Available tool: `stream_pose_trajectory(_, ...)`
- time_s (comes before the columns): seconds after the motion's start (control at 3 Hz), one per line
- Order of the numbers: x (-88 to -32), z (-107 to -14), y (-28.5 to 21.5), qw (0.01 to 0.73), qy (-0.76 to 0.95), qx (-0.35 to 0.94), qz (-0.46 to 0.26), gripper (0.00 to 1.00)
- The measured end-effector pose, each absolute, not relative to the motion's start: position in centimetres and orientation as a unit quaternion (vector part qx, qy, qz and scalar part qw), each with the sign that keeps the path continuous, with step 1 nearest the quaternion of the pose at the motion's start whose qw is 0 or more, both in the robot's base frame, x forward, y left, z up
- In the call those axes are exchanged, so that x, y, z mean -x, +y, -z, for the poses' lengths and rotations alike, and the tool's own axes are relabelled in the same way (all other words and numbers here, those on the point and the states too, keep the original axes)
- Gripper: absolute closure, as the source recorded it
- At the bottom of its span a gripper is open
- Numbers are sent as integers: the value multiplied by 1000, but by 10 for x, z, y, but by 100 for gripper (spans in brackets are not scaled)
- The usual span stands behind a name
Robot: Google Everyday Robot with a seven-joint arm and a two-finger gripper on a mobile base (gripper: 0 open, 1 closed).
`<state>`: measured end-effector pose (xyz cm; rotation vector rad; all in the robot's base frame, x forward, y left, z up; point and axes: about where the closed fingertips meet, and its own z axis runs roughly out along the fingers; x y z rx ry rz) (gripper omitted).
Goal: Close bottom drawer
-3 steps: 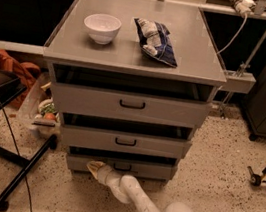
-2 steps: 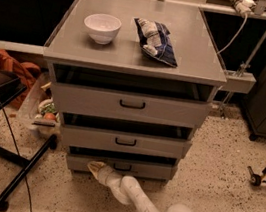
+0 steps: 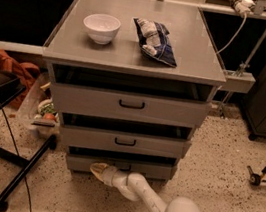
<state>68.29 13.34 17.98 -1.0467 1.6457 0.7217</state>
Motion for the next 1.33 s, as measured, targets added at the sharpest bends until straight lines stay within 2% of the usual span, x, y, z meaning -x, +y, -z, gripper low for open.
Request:
stream_pose_trajectory(0.67, -645, -177, 95, 455, 668, 445, -385, 100)
stream_pose_trajectory(1.33, -630, -196, 12, 453, 655, 427, -429, 100)
